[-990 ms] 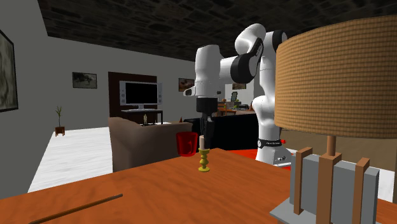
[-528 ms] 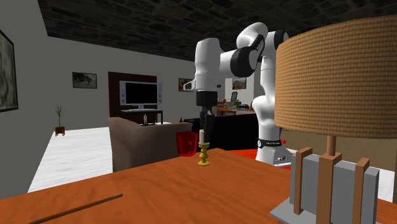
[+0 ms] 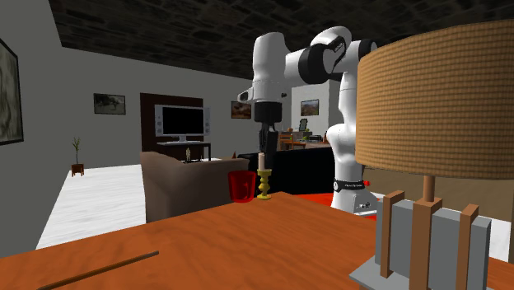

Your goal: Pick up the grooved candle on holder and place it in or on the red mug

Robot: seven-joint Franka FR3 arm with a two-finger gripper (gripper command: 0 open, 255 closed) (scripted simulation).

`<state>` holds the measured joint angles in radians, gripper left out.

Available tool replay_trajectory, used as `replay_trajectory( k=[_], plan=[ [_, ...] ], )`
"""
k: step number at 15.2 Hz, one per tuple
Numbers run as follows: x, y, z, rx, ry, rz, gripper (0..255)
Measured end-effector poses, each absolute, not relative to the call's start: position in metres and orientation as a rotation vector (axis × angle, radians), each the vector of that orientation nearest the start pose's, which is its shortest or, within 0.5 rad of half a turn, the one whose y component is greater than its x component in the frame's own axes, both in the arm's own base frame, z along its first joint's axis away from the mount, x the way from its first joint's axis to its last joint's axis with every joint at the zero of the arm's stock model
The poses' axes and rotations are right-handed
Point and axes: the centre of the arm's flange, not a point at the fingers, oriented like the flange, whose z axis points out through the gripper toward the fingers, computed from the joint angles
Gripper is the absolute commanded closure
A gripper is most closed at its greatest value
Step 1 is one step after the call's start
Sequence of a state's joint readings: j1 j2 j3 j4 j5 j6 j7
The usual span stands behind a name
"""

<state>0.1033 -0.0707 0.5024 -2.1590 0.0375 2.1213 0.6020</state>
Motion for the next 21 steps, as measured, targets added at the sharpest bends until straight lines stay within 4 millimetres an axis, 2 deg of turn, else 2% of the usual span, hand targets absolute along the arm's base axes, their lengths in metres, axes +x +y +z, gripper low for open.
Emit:
replay_trajectory(
  k=[19,21],
  plan=[
    [0.432,0.305,0.527,-3.129,0.025,-0.033,255],
    [0.433,0.297,0.535,-3.129,0.025,-0.034,255]
  ],
)
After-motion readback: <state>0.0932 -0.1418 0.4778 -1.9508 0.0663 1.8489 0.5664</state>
